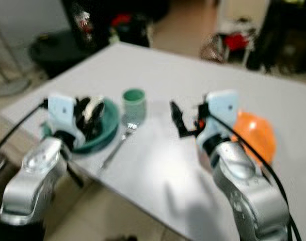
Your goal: Setting the table
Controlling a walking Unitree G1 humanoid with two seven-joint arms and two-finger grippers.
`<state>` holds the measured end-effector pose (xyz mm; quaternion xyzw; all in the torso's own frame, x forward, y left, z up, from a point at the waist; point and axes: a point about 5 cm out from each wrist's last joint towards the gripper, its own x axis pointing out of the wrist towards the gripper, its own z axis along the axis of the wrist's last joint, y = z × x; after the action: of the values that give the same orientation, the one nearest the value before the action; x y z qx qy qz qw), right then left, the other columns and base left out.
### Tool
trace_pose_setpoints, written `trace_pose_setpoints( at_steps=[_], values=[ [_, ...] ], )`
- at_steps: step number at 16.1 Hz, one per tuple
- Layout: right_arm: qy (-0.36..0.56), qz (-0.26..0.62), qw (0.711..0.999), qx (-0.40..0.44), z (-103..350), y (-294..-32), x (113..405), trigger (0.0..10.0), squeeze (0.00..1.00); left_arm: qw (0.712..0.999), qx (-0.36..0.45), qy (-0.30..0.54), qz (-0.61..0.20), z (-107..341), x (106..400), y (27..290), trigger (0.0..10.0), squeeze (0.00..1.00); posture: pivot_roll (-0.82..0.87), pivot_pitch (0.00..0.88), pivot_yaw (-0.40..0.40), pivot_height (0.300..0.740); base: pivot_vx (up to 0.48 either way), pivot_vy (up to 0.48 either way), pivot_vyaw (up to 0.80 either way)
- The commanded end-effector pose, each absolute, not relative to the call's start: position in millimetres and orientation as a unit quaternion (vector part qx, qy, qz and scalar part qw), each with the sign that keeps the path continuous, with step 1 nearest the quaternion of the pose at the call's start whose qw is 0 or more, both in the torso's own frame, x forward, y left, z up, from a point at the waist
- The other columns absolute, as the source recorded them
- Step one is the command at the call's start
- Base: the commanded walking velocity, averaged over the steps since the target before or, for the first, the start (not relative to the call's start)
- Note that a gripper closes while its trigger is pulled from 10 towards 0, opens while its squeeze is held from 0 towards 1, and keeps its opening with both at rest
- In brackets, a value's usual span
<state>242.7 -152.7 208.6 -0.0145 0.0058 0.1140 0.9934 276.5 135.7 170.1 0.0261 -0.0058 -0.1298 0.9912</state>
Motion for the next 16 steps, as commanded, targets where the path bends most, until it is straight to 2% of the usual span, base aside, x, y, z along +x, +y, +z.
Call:
trace_pose_setpoints(
  at_steps=[1,2,4,7,11,13,16],
  values=[
    [-0.001,0.114,0.993,-0.016,211,-154,243,10.0,1.0,0.991,0.026,-0.018,-0.133,176,276,132,10.0,0.0,-0.02,0.0,0.091,0.74,0.0,0.0,0.8],
    [-0.001,0.13,0.991,-0.014,211,-150,245,10.0,1.0,0.991,0.026,-0.012,-0.128,176,269,134,10.0,0.0,0.01,0.0,0.076,0.74,0.0,0.0,0.8],
    [-0.002,0.14,0.99,-0.025,210,-144,245,10.0,1.0,0.994,0.007,-0.001,-0.113,171,266,142,10.0,0.0,-0.03,0.0,0.098,0.74,0.0,0.0,0.8],
    [-0.009,0.122,0.992,-0.025,214,-152,246,10.0,1.0,0.993,0.017,-0.02,-0.115,178,277,138,10.0,0.0,-0.01,0.0,0.088,0.74,0.0,0.0,0.8],
    [-0.009,0.139,0.99,-0.018,211,-146,253,10.0,1.0,0.994,0.027,-0.016,-0.102,180,267,145,10.0,0.0,0.03,0.0,0.063,0.74,0.0,0.0,0.8],
    [-0.007,0.13,0.991,-0.019,210,-147,252,10.0,1.0,0.996,0.026,-0.006,-0.088,175,275,154,10.0,0.0,0.0,0.0,0.087,0.74,0.0,0.0,0.8],
    [-0.001,0.12,0.993,-0.016,206,-150,250,10.0,1.0,0.994,0.025,-0.006,-0.103,177,278,146,10.0,0.0,0.0,0.0,0.106,0.74,0.0,0.0,0.8]
  ],
)
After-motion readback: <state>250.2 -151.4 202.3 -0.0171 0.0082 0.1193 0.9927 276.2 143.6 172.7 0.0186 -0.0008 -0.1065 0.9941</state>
